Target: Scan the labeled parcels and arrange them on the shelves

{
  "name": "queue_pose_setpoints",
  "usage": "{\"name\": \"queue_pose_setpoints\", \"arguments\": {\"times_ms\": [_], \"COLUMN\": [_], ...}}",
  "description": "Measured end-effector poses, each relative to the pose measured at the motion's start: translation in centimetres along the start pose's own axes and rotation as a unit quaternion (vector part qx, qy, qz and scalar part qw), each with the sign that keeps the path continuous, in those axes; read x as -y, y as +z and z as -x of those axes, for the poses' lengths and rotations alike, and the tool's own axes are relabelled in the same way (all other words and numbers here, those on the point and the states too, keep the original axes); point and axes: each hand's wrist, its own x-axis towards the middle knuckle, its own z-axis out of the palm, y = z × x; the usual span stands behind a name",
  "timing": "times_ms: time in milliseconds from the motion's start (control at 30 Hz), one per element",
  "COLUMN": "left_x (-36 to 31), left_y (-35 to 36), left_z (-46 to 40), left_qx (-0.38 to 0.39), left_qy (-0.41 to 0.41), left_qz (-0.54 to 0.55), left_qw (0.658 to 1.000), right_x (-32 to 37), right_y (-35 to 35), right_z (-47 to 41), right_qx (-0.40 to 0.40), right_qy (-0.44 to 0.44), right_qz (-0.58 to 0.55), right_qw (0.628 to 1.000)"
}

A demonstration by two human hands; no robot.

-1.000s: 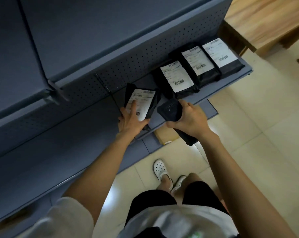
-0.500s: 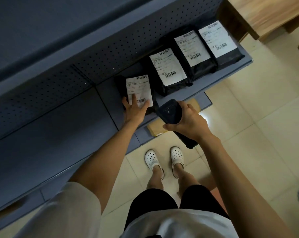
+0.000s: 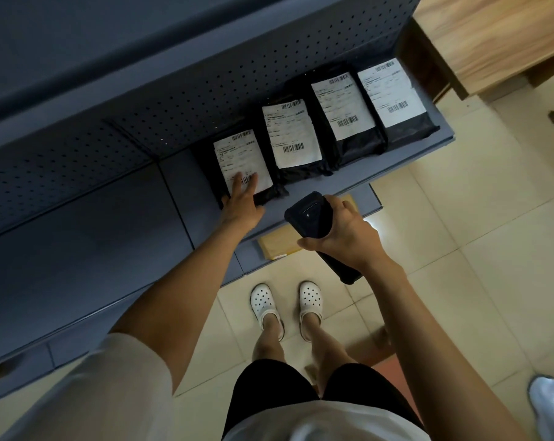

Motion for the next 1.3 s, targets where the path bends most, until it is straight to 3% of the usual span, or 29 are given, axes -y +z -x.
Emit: {"name": "queue_pose_setpoints", "arguments": {"times_ms": [133, 267, 467, 733, 967, 1300], "left_x": [0.7, 2.6, 6.8, 16.1, 29.6, 50.3], "left_y": [-0.7, -1.6, -3.9, -5.0, -4.4, 0.7], "left_z": [0.3, 3.9, 11.9, 24.7, 37.9, 56.8], "left_qx": [-0.007, -0.083, -0.173, -0.269, -0.337, -0.331], "left_qy": [0.023, 0.028, -0.046, -0.178, -0.308, -0.424], "left_qz": [0.013, 0.032, 0.009, 0.082, 0.105, 0.117], "left_qw": [1.000, 0.996, 0.984, 0.943, 0.884, 0.835], "right_x": [0.1, 1.5, 7.1, 17.8, 31.0, 46.7], "right_y": [-0.9, -1.5, -0.6, 5.3, 16.1, 37.3], "right_z": [0.0, 0.2, 1.1, 4.6, 12.6, 30.1], "right_qx": [0.014, 0.032, 0.065, 0.164, 0.235, 0.294], "right_qy": [-0.019, -0.058, -0.152, -0.273, -0.394, -0.523], "right_qz": [0.008, 0.017, 0.064, 0.164, 0.240, 0.290], "right_qw": [1.000, 0.998, 0.984, 0.934, 0.856, 0.746]}}
